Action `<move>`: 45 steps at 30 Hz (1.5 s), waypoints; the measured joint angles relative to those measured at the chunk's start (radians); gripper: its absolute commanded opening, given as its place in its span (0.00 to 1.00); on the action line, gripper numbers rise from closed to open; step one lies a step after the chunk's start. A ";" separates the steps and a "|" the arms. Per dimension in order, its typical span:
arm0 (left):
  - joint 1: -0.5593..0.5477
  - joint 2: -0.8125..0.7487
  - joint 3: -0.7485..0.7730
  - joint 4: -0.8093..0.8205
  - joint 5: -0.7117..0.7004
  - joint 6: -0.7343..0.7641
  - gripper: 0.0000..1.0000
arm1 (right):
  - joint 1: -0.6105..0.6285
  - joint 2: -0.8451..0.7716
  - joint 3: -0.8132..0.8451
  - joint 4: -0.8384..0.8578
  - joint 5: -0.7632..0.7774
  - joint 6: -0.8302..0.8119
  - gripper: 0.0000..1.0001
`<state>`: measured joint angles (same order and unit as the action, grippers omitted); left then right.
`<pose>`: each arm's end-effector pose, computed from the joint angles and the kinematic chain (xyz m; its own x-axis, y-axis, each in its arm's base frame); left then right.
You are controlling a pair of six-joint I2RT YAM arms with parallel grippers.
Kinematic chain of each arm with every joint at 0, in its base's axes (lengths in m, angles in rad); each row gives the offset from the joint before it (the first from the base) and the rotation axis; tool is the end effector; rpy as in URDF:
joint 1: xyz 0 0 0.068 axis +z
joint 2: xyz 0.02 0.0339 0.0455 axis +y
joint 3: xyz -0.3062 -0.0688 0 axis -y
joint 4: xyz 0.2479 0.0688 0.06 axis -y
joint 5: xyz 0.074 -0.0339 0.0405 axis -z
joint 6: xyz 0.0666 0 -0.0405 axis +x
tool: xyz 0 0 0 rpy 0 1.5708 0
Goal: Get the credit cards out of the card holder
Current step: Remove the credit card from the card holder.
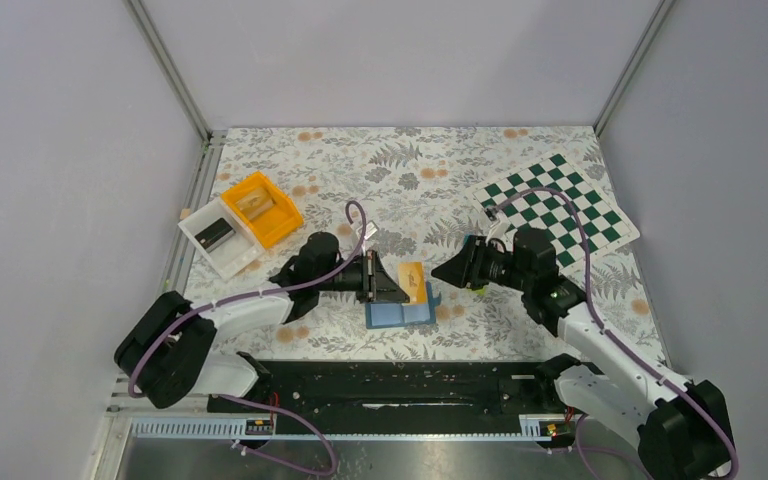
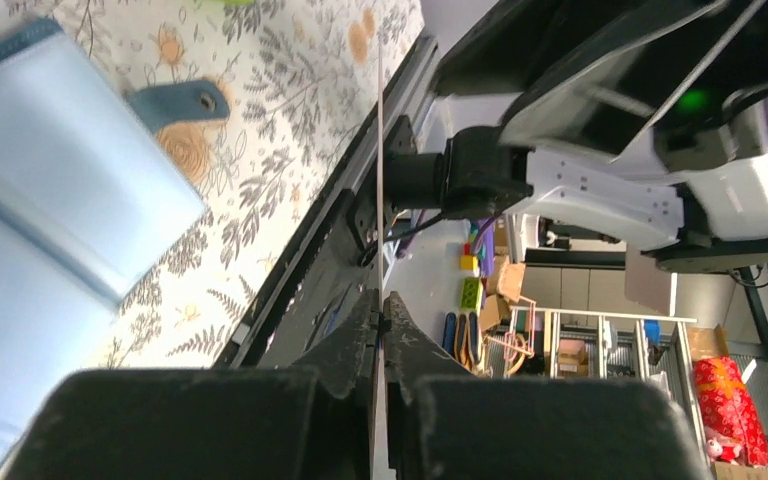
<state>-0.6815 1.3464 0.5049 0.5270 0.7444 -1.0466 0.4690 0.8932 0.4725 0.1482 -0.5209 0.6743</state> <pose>0.1881 -0.2106 0.2291 -0.9546 -0.0456 -0.2945 0.2744 0.2515 -0.9282 0.1685 0.1226 0.2701 -0.6992 0.2528 -0.6687 -0.4903 0.5111 0.7059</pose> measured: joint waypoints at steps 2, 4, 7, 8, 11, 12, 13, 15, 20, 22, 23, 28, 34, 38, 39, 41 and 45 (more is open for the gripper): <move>0.000 -0.030 0.006 -0.079 0.016 0.044 0.00 | -0.014 0.021 0.042 -0.019 -0.052 -0.041 0.42; 0.000 -0.051 0.010 -0.147 0.035 0.082 0.00 | -0.020 0.061 0.097 -0.044 -0.120 -0.083 0.43; 0.000 -0.080 0.017 -0.254 0.069 0.135 0.00 | -0.020 0.142 0.177 -0.071 -0.222 -0.137 0.45; 0.000 -0.089 0.019 -0.281 0.077 0.149 0.00 | -0.021 0.171 0.199 -0.072 -0.254 -0.152 0.45; 0.000 -0.116 0.023 -0.341 0.105 0.181 0.00 | -0.021 0.267 0.246 -0.069 -0.349 -0.183 0.45; 0.000 -0.122 0.026 -0.355 0.118 0.188 0.00 | -0.021 0.291 0.249 -0.061 -0.372 -0.185 0.45; 0.000 -0.126 0.027 -0.362 0.127 0.193 0.00 | -0.020 0.320 0.250 -0.045 -0.403 -0.184 0.45; 0.000 -0.128 0.032 -0.377 0.147 0.201 0.00 | -0.016 0.369 0.250 -0.024 -0.449 -0.182 0.46; 0.000 -0.127 0.050 -0.390 0.193 0.205 0.00 | 0.015 0.440 0.277 -0.046 -0.504 -0.227 0.47; 0.000 -0.127 0.058 -0.394 0.209 0.205 0.00 | 0.031 0.451 0.294 -0.052 -0.526 -0.246 0.45; 0.000 -0.127 0.061 -0.396 0.218 0.205 0.00 | 0.035 0.456 0.302 -0.052 -0.541 -0.255 0.43; 0.000 -0.121 0.080 -0.411 0.243 0.211 0.00 | 0.042 0.462 0.305 -0.053 -0.579 -0.282 0.20; -0.002 -0.099 0.106 -0.441 0.270 0.220 0.00 | 0.043 0.462 0.305 -0.053 -0.608 -0.290 0.22; -0.002 -0.098 0.126 -0.482 0.280 0.239 0.00 | 0.048 0.462 0.304 -0.046 -0.628 -0.288 0.27; -0.002 -0.098 0.129 -0.489 0.281 0.244 0.00 | 0.050 0.462 0.304 -0.042 -0.632 -0.286 0.21; 0.000 -0.098 0.134 -0.505 0.281 0.256 0.01 | 0.050 0.461 0.301 -0.024 -0.644 -0.277 0.11; 0.008 -0.098 0.136 -0.528 0.280 0.275 0.13 | 0.053 0.450 0.285 0.028 -0.652 -0.232 0.04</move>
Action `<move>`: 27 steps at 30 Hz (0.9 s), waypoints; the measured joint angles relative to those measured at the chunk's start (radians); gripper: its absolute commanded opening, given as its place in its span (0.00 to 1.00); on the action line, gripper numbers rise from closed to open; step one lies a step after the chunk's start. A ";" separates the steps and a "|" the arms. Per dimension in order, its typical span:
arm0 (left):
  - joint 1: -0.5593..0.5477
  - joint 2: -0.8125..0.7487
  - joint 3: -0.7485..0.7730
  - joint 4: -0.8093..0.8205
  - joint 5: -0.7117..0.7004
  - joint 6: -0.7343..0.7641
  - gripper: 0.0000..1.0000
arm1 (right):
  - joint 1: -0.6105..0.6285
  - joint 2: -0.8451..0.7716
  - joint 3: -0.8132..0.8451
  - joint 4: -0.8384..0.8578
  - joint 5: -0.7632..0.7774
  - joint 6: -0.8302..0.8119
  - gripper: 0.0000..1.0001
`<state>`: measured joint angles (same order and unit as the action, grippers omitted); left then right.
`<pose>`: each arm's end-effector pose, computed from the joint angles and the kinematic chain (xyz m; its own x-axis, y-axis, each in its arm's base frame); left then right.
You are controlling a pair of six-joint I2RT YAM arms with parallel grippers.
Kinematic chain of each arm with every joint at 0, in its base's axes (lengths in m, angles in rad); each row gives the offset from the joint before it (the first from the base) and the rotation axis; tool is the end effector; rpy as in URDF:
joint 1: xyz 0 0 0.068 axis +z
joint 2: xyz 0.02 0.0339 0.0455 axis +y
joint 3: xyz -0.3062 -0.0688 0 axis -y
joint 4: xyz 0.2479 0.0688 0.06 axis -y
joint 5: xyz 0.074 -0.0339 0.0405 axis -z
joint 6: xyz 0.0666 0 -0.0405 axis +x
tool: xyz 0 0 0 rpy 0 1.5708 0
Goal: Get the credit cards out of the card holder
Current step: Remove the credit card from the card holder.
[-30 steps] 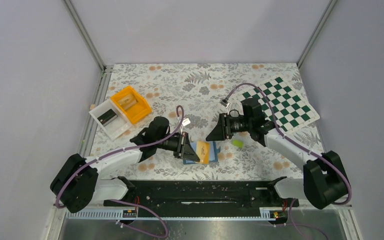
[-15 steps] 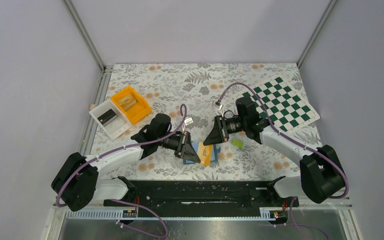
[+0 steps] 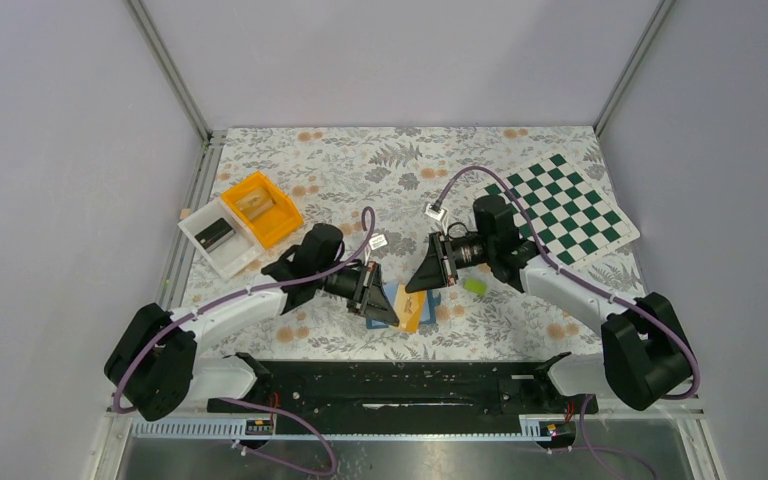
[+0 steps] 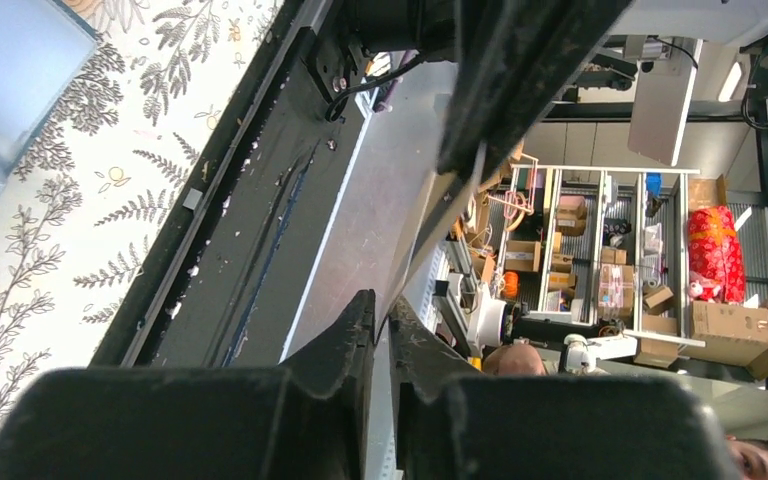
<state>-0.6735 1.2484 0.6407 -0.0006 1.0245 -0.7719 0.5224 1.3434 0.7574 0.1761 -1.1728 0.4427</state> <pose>0.1598 -0.2003 0.2496 -0.9284 0.2772 -0.2475 0.3134 0.2262 -0.9223 0.2140 0.1940 0.2849 -0.7088 -0.2165 -0.6714 -0.6889 0.0075 0.7248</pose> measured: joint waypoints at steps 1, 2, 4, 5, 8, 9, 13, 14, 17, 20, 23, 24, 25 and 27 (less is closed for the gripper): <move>0.003 0.000 0.000 -0.004 0.000 0.004 0.17 | 0.001 -0.004 -0.007 0.020 0.000 0.020 0.02; 0.009 0.000 0.000 -0.008 -0.003 0.005 0.23 | 0.002 -0.008 -0.014 0.045 -0.001 0.046 0.02; 0.024 -0.002 0.000 -0.011 -0.011 0.004 0.34 | 0.002 -0.013 -0.029 0.108 0.001 0.111 0.02; 0.035 -0.004 0.000 -0.013 -0.015 0.002 0.36 | 0.002 -0.013 -0.039 0.151 0.005 0.155 0.02; 0.077 -0.015 -0.002 -0.006 -0.023 -0.018 0.46 | 0.003 -0.015 -0.066 0.265 0.042 0.280 0.03; 0.094 -0.023 -0.008 0.011 -0.024 -0.035 0.47 | 0.003 -0.017 -0.075 0.298 0.067 0.324 0.03; 0.158 -0.084 -0.067 0.126 -0.037 -0.127 0.51 | 0.003 -0.056 -0.084 0.339 0.176 0.438 0.03; 0.168 -0.097 -0.075 0.151 -0.042 -0.146 0.53 | 0.003 -0.075 -0.084 0.338 0.210 0.458 0.03; 0.172 -0.123 -0.080 0.214 -0.057 -0.188 0.56 | 0.003 -0.135 -0.084 0.343 0.301 0.511 0.03; 0.172 -0.151 -0.096 0.298 -0.085 -0.232 0.56 | 0.003 -0.180 -0.092 0.377 0.386 0.566 0.04; 0.172 -0.163 -0.119 0.382 -0.117 -0.281 0.55 | 0.003 -0.195 -0.122 0.419 0.459 0.614 0.04; 0.172 -0.162 -0.126 0.410 -0.126 -0.301 0.54 | 0.003 -0.195 -0.132 0.425 0.477 0.625 0.04; 0.172 -0.162 -0.129 0.425 -0.133 -0.312 0.51 | 0.003 -0.195 -0.147 0.433 0.496 0.638 0.04; 0.172 -0.162 -0.135 0.464 -0.146 -0.339 0.45 | 0.003 -0.196 -0.177 0.441 0.536 0.659 0.04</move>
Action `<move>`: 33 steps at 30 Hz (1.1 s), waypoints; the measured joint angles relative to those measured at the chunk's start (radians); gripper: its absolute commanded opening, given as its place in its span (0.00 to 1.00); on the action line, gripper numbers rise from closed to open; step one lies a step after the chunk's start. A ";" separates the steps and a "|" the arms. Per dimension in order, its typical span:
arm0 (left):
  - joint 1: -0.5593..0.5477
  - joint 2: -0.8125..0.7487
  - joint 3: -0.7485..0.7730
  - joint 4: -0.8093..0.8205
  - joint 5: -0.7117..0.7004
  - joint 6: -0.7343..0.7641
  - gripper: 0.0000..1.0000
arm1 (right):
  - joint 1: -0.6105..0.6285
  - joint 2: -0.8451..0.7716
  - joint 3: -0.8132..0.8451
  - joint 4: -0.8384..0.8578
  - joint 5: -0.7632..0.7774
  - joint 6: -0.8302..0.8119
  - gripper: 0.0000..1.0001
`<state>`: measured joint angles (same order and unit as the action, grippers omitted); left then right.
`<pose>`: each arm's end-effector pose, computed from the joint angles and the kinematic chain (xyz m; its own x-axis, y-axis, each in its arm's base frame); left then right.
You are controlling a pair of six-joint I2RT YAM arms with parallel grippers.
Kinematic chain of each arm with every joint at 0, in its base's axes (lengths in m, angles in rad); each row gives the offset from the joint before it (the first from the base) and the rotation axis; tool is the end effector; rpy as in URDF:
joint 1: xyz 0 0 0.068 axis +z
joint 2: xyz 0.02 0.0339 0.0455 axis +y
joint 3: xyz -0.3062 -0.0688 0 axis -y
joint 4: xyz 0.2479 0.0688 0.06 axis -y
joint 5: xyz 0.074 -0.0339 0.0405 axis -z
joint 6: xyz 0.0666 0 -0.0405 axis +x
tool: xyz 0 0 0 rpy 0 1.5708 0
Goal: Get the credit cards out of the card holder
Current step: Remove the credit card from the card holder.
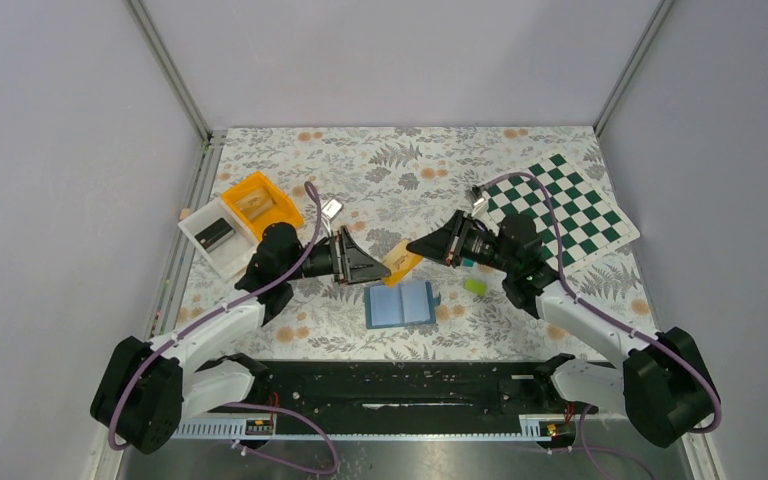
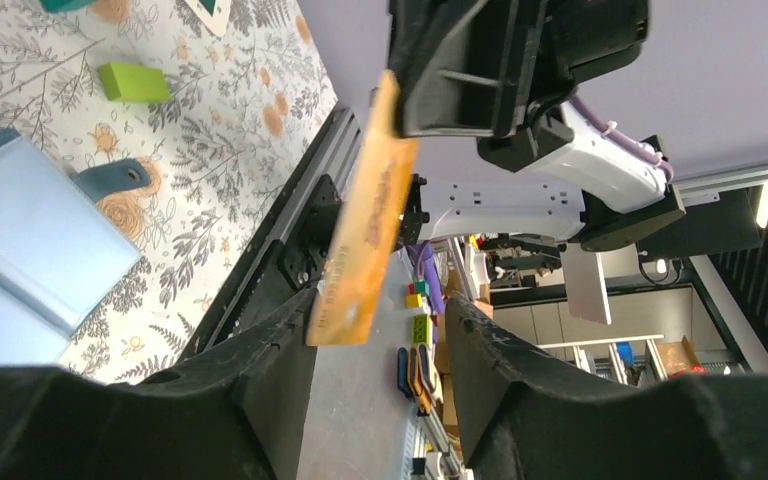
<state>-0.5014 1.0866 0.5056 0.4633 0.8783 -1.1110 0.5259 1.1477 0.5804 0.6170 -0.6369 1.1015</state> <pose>0.1800 -0.1571 0.2849 -0.9213 -0.1475 -0.3597 0.3413 0.1360 -0.9301 0.2076 0.1663 0.3164 -0.7987 0.3655 -0.4781 -0.4532 0.1574 0.8774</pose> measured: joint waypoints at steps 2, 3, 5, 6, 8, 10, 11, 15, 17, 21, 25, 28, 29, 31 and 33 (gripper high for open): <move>0.000 0.000 -0.003 0.035 -0.011 -0.021 0.39 | 0.000 0.000 -0.020 -0.002 0.033 0.014 0.05; 0.000 0.000 -0.004 0.047 -0.015 -0.029 0.38 | 0.000 -0.001 -0.026 -0.002 0.045 0.019 0.05; 0.000 0.002 -0.007 0.073 -0.023 -0.045 0.37 | 0.000 -0.007 -0.034 -0.001 0.070 0.026 0.05; 0.000 0.002 -0.009 0.082 -0.027 -0.051 0.38 | 0.000 -0.014 -0.039 0.002 0.080 0.031 0.05; 0.000 0.003 -0.011 0.092 -0.032 -0.063 0.42 | 0.003 -0.030 -0.051 0.011 0.103 0.039 0.05; 0.000 0.003 -0.019 0.109 -0.040 -0.073 0.43 | 0.003 -0.049 -0.071 0.026 0.134 0.048 0.05; 0.000 0.003 -0.025 0.117 -0.046 -0.079 0.43 | 0.003 -0.057 -0.080 0.029 0.150 0.052 0.05; 0.000 0.004 -0.051 0.140 -0.063 -0.100 0.42 | 0.003 -0.076 -0.111 0.040 0.204 0.064 0.05; -0.002 0.015 -0.058 0.154 -0.067 -0.108 0.38 | 0.003 -0.077 -0.121 0.046 0.222 0.068 0.05; -0.003 0.055 -0.060 0.194 -0.071 -0.130 0.26 | 0.003 -0.077 -0.130 0.055 0.244 0.075 0.06; -0.003 0.085 -0.069 0.229 -0.072 -0.149 0.18 | 0.003 -0.074 -0.137 0.084 0.255 0.085 0.07; -0.003 0.096 -0.071 0.244 -0.072 -0.155 0.19 | 0.003 -0.065 -0.143 0.101 0.262 0.095 0.07; -0.003 0.097 -0.071 0.246 -0.072 -0.155 0.23 | 0.003 -0.064 -0.146 0.103 0.264 0.100 0.07; -0.003 0.100 -0.071 0.246 -0.074 -0.151 0.30 | 0.003 -0.064 -0.154 0.113 0.273 0.110 0.07; -0.004 0.100 -0.070 0.236 -0.080 -0.141 0.35 | 0.003 -0.064 -0.161 0.115 0.278 0.116 0.07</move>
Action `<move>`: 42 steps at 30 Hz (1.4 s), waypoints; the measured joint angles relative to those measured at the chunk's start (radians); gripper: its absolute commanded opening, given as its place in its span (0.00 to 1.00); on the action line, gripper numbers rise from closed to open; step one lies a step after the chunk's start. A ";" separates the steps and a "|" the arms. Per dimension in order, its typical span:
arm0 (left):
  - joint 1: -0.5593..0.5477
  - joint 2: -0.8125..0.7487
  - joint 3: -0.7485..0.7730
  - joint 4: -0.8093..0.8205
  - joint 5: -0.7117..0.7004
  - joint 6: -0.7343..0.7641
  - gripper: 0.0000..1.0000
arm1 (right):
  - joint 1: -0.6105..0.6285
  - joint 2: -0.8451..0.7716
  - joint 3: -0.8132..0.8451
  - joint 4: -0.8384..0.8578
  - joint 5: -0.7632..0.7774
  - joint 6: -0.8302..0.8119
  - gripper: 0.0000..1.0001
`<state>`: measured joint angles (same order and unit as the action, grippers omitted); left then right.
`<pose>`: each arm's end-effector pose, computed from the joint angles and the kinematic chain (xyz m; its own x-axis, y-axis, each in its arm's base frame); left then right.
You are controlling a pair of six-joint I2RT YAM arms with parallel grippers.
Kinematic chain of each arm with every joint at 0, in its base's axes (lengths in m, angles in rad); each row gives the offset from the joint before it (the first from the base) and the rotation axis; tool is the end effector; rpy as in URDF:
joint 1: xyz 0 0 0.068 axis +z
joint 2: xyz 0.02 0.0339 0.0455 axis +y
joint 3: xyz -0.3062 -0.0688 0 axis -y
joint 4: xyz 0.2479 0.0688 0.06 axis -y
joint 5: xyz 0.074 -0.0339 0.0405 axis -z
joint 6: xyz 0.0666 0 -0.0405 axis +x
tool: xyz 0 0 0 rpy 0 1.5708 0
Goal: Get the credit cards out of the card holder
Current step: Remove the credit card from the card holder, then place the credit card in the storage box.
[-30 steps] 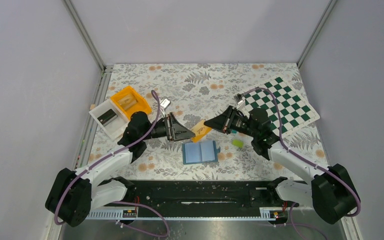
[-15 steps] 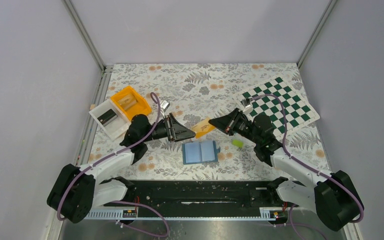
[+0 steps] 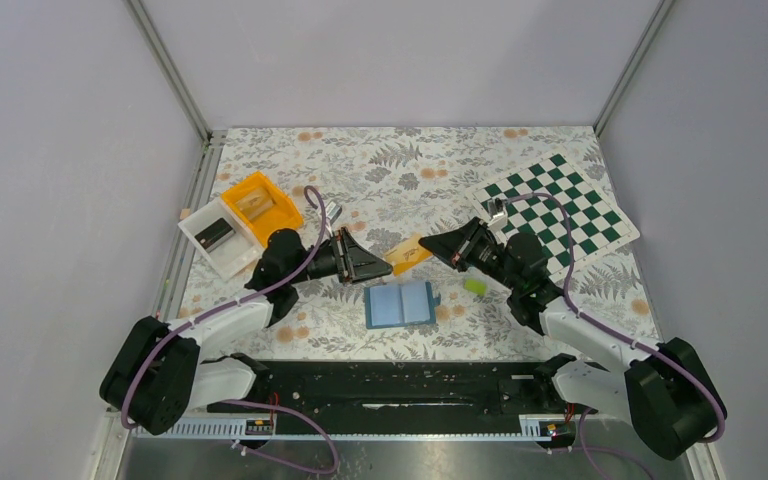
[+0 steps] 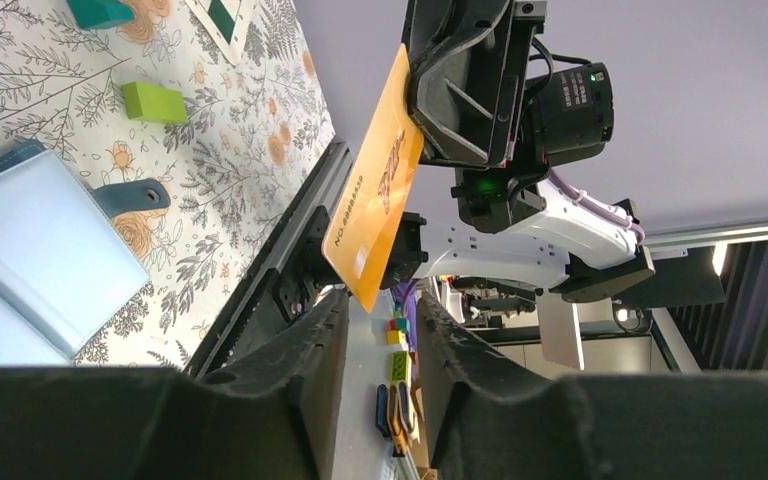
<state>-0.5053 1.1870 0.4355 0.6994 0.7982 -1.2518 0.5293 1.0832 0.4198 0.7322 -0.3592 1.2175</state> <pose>0.1937 -0.1617 0.2657 -0.9293 -0.2433 -0.2778 0.2589 0.1069 -0.9600 0.1995 0.1438 0.2880 -0.7070 0.6040 -0.3678 -0.3240 0.1858 0.9277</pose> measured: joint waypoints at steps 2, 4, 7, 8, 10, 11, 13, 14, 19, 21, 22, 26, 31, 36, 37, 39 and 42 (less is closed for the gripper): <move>-0.002 0.000 0.001 -0.011 -0.008 0.014 0.36 | 0.000 -0.001 -0.002 -0.001 0.003 0.003 0.07; -0.002 0.000 0.001 -0.021 -0.017 0.024 0.36 | 0.000 -0.005 -0.003 -0.002 0.003 0.004 0.07; -0.002 0.000 0.001 -0.031 -0.025 0.034 0.36 | 0.000 -0.016 -0.003 -0.001 0.006 0.005 0.07; -0.002 0.000 0.001 -0.034 -0.026 0.037 0.36 | 0.000 -0.019 -0.003 -0.001 0.008 0.005 0.07; -0.002 0.000 0.002 -0.040 -0.029 0.042 0.36 | 0.000 -0.019 -0.004 0.001 0.010 0.012 0.07; -0.002 0.000 0.002 -0.044 -0.030 0.044 0.35 | 0.000 -0.019 -0.006 0.003 0.010 0.017 0.07; -0.002 0.000 0.002 -0.049 -0.034 0.047 0.35 | 0.000 -0.014 -0.010 0.014 0.010 0.026 0.07; -0.002 0.000 0.002 -0.050 -0.036 0.047 0.34 | 0.000 -0.010 -0.013 0.021 0.010 0.032 0.07; -0.002 0.000 0.002 -0.048 -0.043 0.047 0.24 | 0.000 0.016 -0.032 0.047 0.010 0.054 0.07; -0.002 0.000 0.002 -0.047 -0.045 0.043 0.14 | 0.000 0.024 -0.040 0.053 0.010 0.061 0.08; -0.003 0.000 0.002 -0.046 -0.045 0.041 0.11 | 0.000 0.029 -0.044 0.060 0.010 0.065 0.09; -0.004 0.010 0.002 -0.025 -0.045 0.027 0.00 | 0.000 0.034 -0.051 0.083 0.014 0.076 0.11; -0.004 0.038 0.002 0.023 -0.044 -0.001 0.00 | 0.000 0.046 -0.057 0.120 0.026 0.086 0.21; 0.002 0.060 0.002 0.080 -0.043 -0.029 0.00 | 0.000 0.059 -0.072 0.127 0.026 0.092 0.43; 0.005 0.060 0.002 0.083 -0.043 -0.030 0.00 | 0.000 0.059 -0.074 0.127 0.026 0.090 0.45; 0.014 0.060 0.002 0.089 -0.043 -0.031 0.00 | 0.000 0.058 -0.078 0.126 0.026 0.090 0.49; 0.032 0.058 0.002 0.085 -0.043 -0.028 0.00 | 0.000 0.049 -0.084 0.115 0.028 0.084 0.60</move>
<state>-0.4732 1.2446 0.4374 0.7845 0.7555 -1.2797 0.5293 1.1324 0.3355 0.8471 -0.3309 1.3018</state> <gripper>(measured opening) 0.006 0.497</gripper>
